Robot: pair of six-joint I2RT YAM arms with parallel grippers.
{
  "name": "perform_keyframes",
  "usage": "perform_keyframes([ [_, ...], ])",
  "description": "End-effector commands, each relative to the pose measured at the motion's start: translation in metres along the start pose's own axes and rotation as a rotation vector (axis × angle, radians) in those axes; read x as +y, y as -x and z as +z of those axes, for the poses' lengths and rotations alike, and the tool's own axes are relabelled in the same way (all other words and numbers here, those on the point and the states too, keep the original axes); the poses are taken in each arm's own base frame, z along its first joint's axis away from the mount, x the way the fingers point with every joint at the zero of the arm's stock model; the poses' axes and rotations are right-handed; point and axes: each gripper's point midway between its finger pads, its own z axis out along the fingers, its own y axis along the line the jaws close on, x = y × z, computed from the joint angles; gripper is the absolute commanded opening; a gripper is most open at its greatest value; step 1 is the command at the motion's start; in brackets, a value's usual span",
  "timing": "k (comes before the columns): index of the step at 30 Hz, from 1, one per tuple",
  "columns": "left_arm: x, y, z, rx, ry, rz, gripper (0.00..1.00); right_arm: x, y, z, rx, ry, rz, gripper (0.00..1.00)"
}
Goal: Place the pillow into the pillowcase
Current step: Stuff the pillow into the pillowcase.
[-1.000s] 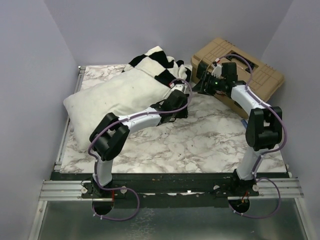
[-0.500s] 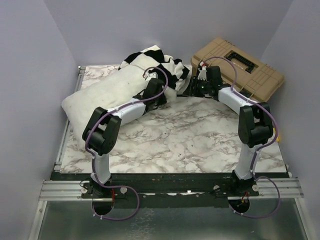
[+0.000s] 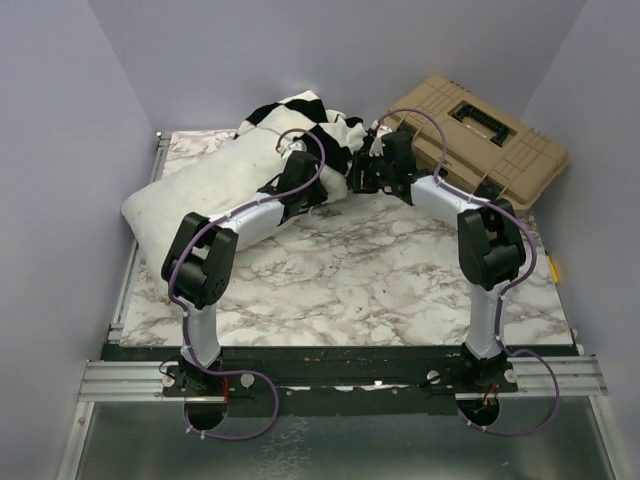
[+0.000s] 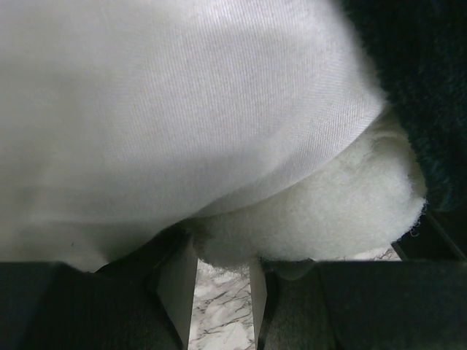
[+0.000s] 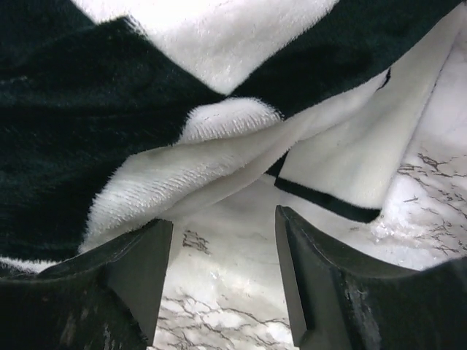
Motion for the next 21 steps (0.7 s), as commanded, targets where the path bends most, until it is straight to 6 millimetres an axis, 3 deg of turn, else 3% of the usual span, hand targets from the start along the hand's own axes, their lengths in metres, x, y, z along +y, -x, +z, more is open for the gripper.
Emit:
perform_keyframes([
  [1,0.003,0.023,0.002,-0.047,0.008,-0.026,0.33,-0.011,0.033,0.011,-0.118,-0.075,-0.033,0.60],
  [4,0.002,0.024,0.003,-0.045,0.006,-0.028,0.32,-0.015,0.040,0.015,-0.137,-0.094,-0.037,0.43],
  [7,0.001,0.026,0.003,-0.047,0.003,-0.029,0.32,-0.009,0.046,0.017,-0.158,-0.059,-0.070,0.15],
  [11,0.001,0.034,0.001,-0.062,0.001,-0.033,0.32,0.010,0.049,0.012,-0.153,0.042,-0.118,0.01],
  [21,0.001,0.075,-0.025,-0.143,-0.006,-0.045,0.32,0.069,0.048,-0.061,-0.164,0.302,-0.159,0.00],
])
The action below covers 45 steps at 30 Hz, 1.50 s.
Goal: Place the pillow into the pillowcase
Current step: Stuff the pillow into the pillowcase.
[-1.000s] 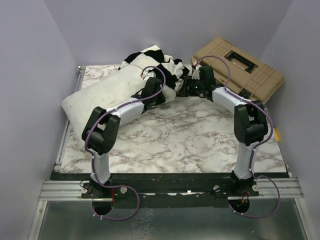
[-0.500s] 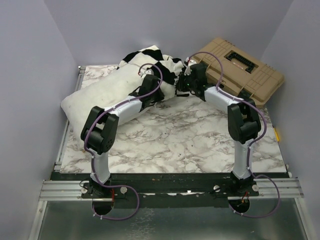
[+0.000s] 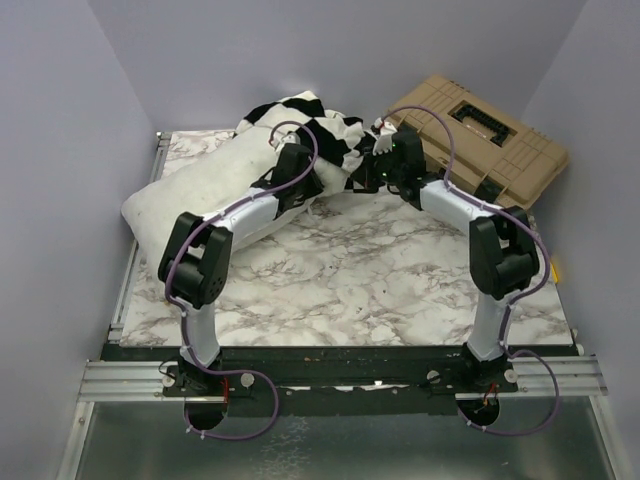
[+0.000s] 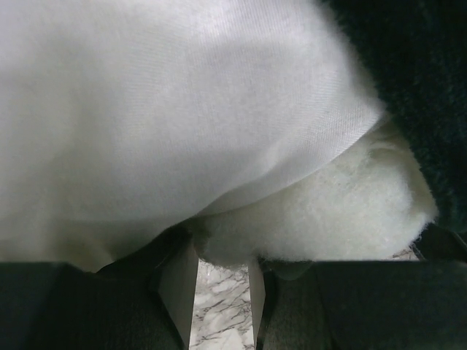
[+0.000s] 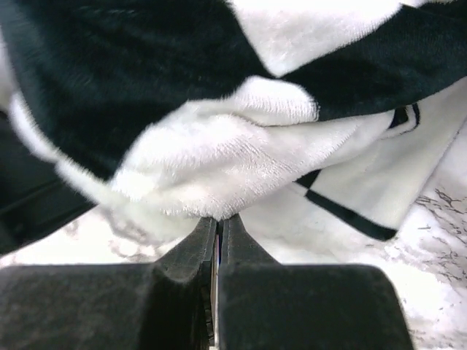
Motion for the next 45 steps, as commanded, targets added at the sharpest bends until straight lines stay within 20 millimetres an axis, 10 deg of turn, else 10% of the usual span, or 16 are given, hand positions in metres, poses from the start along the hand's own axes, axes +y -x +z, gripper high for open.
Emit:
perform_keyframes([
  [1,-0.001,0.058,-0.027,-0.137,0.012,-0.016,0.32,0.053,0.042,-0.045,-0.089,0.194,-0.052,0.00],
  [14,0.004,0.095,-0.081,-0.239,0.025,0.027,0.33,0.142,0.070,-0.124,-0.093,0.378,-0.086,0.00],
  [20,-0.032,0.088,-0.093,-0.174,-0.132,0.048,0.32,0.207,0.061,-0.155,-0.075,0.530,-0.079,0.00],
  [31,-0.176,0.007,-0.173,-0.096,-0.651,0.131,0.32,0.237,0.060,-0.206,-0.076,0.645,0.145,0.00],
  [37,-0.195,-0.008,-0.237,-0.164,-0.895,0.070,0.33,0.231,0.027,-0.242,-0.059,0.616,0.294,0.00],
  [45,-0.188,-0.098,-0.204,0.023,-0.886,0.084,0.31,0.239,0.020,-0.284,-0.093,0.660,0.369,0.00],
])
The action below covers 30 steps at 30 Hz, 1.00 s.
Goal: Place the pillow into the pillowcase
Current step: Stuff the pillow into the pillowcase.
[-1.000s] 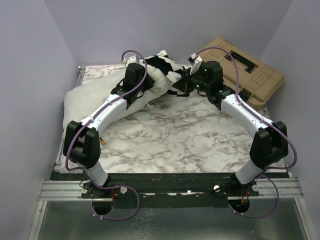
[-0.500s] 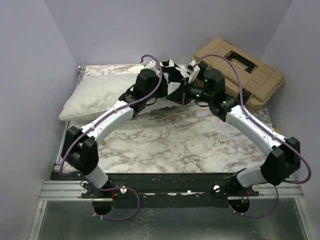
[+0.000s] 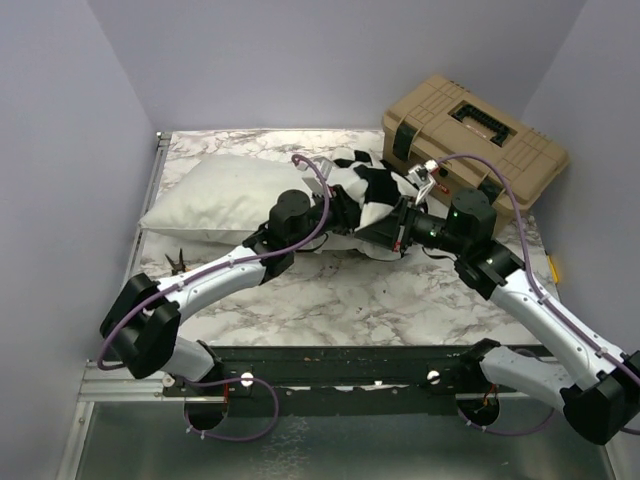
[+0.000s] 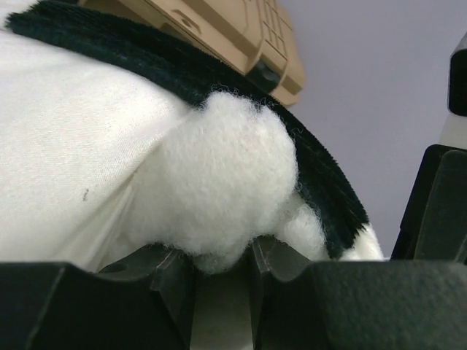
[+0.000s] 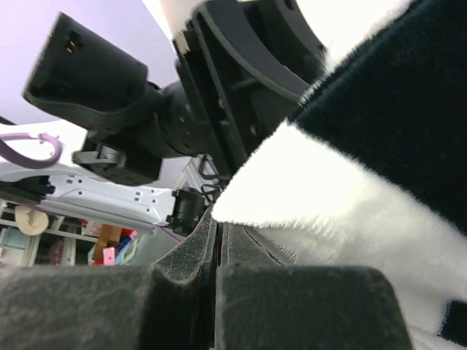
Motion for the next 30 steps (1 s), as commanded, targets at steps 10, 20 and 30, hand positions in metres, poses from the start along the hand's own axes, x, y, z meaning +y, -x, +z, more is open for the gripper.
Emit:
perform_keyframes([
  [10,-0.013,-0.036,-0.036,0.004,0.027,0.083,0.53,-0.083,-0.029,-0.002,0.069,-0.394,0.079,0.00],
  [20,0.006,0.019,-0.127,0.091,0.489,0.145,0.89,-0.140,-0.054,0.039,0.176,-0.474,0.137,0.00],
  [30,0.029,-0.077,-0.157,0.200,0.446,-0.316,0.95,-0.117,-0.036,0.038,0.185,-0.431,0.107,0.00],
])
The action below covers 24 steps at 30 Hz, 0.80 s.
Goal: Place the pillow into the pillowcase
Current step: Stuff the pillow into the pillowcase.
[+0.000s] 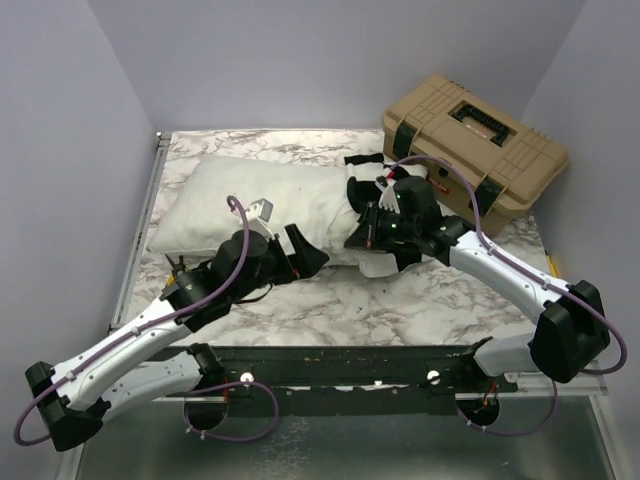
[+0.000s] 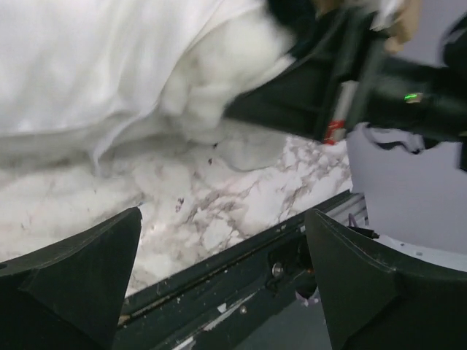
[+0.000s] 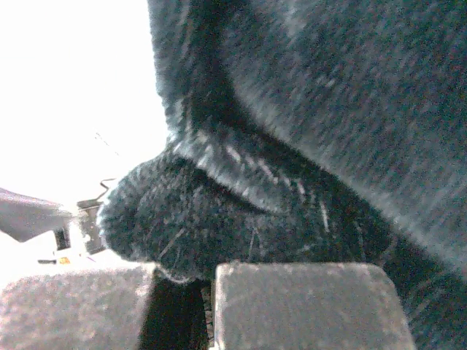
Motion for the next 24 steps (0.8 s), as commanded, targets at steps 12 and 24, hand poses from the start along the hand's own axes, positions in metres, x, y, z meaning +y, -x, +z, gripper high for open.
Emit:
perform_keyframes([
  [12,-0.023,-0.029,0.087,-0.129,-0.355,-0.277,0.93,0.020,0.008,-0.025,-0.037,0.047,-0.038,0.00],
  [24,-0.036,-0.004,0.150,-0.296,-0.392,-0.244,0.39,0.056,0.007,-0.080,-0.049,0.118,-0.081,0.00],
])
